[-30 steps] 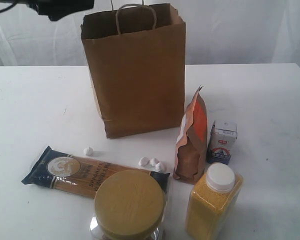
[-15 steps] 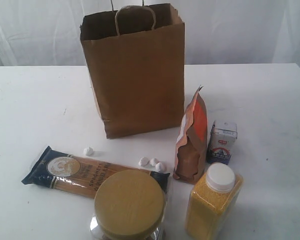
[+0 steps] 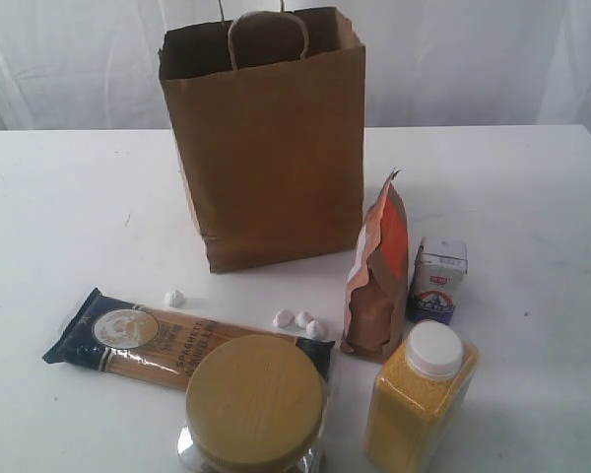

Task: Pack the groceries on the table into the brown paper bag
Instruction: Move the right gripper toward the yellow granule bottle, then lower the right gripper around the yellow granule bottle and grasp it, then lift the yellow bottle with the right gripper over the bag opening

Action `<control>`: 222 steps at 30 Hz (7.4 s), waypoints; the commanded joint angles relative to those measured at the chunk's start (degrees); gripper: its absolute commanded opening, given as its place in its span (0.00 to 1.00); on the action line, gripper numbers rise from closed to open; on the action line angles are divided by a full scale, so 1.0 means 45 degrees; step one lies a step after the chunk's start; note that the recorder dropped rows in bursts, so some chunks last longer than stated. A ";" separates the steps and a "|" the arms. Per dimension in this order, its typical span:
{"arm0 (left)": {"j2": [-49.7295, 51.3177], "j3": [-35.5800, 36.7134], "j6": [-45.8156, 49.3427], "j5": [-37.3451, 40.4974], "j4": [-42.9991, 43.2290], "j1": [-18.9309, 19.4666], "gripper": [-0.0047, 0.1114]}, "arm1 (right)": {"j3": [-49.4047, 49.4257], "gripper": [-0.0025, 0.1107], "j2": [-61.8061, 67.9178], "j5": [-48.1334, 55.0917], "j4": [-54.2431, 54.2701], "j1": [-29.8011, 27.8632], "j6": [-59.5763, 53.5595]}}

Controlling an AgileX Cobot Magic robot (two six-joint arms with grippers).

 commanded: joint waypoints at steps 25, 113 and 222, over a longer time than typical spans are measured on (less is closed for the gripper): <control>-0.8560 1.3406 -0.6403 -0.5814 -0.4028 0.0044 0.04 | 0.0023 0.02 -0.0043 -0.0346 -0.0062 -0.0054 0.0109; -1.4176 1.9094 -1.6323 0.0855 1.3522 -0.0010 0.04 | -1.2790 0.73 1.7779 1.0946 0.3698 0.7457 -2.3923; -1.6247 1.9511 -1.6229 0.0894 1.3162 -0.0206 0.04 | -1.8925 0.08 1.7399 0.1676 1.5316 0.7457 -2.1326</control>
